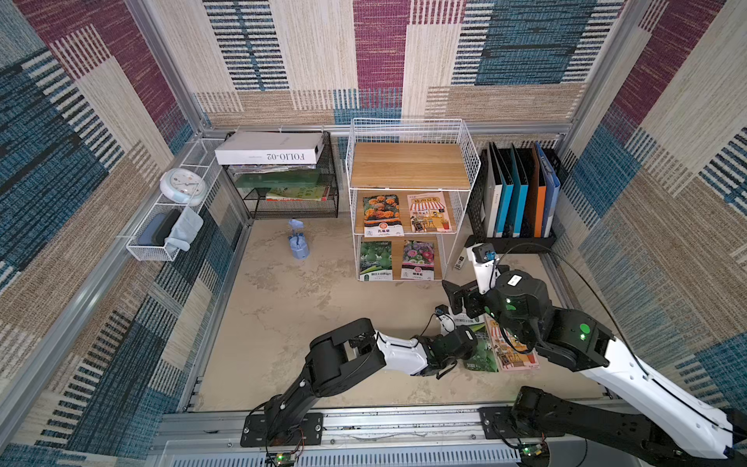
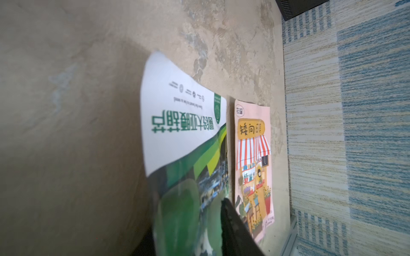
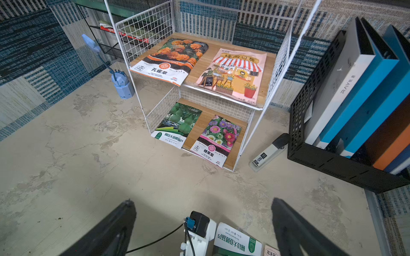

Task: Take the seed bag off the shelf
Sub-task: Place the seed packet at the center of the board.

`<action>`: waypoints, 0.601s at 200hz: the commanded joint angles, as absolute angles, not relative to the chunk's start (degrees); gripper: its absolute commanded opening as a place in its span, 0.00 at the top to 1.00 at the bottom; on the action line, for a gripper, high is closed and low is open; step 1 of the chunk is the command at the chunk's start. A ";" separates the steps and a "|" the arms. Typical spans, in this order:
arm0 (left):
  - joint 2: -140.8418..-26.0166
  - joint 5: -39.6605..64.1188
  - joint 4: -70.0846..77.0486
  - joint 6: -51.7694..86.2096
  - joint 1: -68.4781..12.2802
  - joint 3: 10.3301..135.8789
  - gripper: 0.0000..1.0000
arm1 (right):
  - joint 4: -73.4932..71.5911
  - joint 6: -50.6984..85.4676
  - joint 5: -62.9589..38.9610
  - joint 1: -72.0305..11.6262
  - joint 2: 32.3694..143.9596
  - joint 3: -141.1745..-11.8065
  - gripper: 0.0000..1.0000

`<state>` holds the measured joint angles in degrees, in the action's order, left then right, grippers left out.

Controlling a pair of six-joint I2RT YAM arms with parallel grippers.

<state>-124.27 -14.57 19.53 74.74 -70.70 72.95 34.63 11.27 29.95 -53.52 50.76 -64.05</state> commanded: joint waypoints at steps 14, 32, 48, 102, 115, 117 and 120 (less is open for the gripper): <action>-124.00 -15.05 11.21 74.70 -70.36 73.28 0.44 | 33.14 11.72 30.49 -53.53 50.82 -64.08 0.01; -123.45 -15.94 7.05 75.52 -70.33 74.29 0.39 | 33.15 11.76 30.38 -53.57 50.96 -64.11 0.00; -123.01 -16.67 0.98 76.27 -70.36 76.12 0.36 | 33.16 11.70 30.39 -53.53 51.06 -64.10 0.00; -121.73 -19.68 -19.44 78.07 -70.40 82.96 0.33 | 33.24 12.08 30.10 -53.53 51.15 -64.07 0.01; -120.22 -21.23 -22.48 78.64 -70.41 82.81 0.33 | 33.32 12.22 29.97 -53.52 51.32 -64.01 0.00; -119.92 -21.57 -22.85 78.70 -70.40 82.69 0.33 | 33.31 12.28 29.97 -53.52 51.30 -63.99 0.00; -119.45 -22.03 -23.41 78.85 -70.44 82.47 0.33 | 33.31 12.36 29.90 -53.53 51.37 -63.99 0.00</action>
